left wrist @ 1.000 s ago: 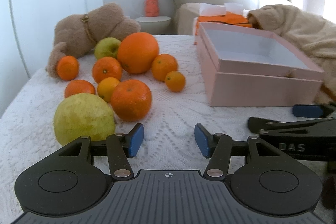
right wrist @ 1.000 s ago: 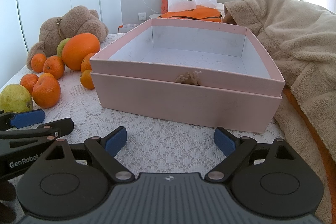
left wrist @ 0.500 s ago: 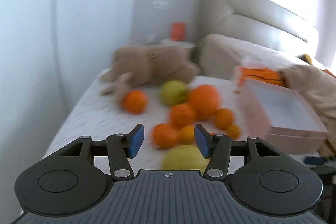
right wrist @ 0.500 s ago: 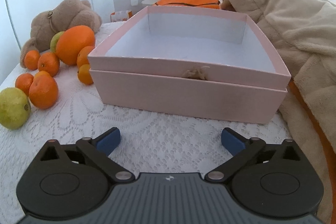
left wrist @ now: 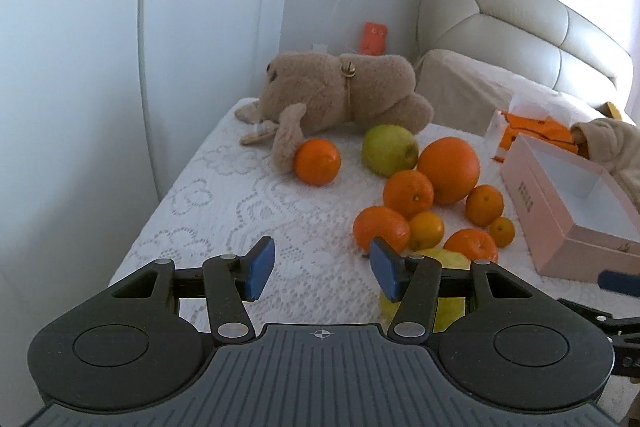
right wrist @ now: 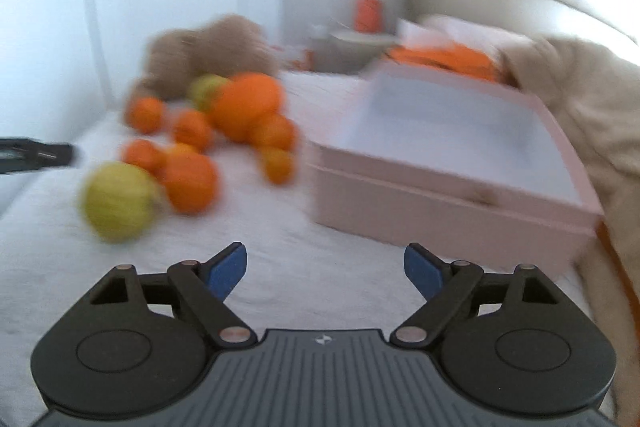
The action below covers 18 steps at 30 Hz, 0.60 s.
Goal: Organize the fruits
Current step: 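Move the left gripper to the large yellow-green pear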
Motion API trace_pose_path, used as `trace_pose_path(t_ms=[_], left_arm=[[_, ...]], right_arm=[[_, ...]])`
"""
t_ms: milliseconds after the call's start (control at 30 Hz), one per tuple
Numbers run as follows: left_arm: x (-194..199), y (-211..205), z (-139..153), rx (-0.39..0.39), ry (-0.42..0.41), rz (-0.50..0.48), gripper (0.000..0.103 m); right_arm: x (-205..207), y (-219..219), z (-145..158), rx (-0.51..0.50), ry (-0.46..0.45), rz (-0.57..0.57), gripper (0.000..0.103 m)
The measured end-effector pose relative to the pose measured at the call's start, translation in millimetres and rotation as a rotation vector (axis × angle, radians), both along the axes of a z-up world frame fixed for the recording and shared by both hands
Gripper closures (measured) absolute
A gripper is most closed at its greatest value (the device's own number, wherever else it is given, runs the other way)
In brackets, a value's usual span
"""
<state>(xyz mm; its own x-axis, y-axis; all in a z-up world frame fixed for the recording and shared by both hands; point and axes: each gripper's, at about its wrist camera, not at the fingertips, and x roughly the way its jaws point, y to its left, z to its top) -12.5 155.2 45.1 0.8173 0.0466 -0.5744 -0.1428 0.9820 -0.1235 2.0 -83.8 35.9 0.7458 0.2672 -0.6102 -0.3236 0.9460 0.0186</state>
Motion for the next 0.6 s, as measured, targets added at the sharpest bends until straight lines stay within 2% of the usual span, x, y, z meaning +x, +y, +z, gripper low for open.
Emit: trace_pose_path(t_ms=[167,267,333,467,600], left_arm=[[-4,2,0,-0.006,-0.001,-0.009,0.045],[-6,-1,3,-0.024,-0.002,-0.049,0.045],[-7,-10,5,-0.015,-0.005,-0.089,0.045],[-4,-31,4,0.014,-0.01,-0.159,0.045],[-3,-44,2,0.067,-0.04,-0.17,0.042]], right_arm=[[0,28,7,0.019,-0.035,0.099,0.017],[2,39,5,-0.018,-0.046,0.133,0.026],[2,41,2,-0.028,-0.043,0.139,0.032],[11,33,-2,0.012,-0.014,0.118,0.032],[12,24,-5,0.01,-0.016,0.108,0.032]])
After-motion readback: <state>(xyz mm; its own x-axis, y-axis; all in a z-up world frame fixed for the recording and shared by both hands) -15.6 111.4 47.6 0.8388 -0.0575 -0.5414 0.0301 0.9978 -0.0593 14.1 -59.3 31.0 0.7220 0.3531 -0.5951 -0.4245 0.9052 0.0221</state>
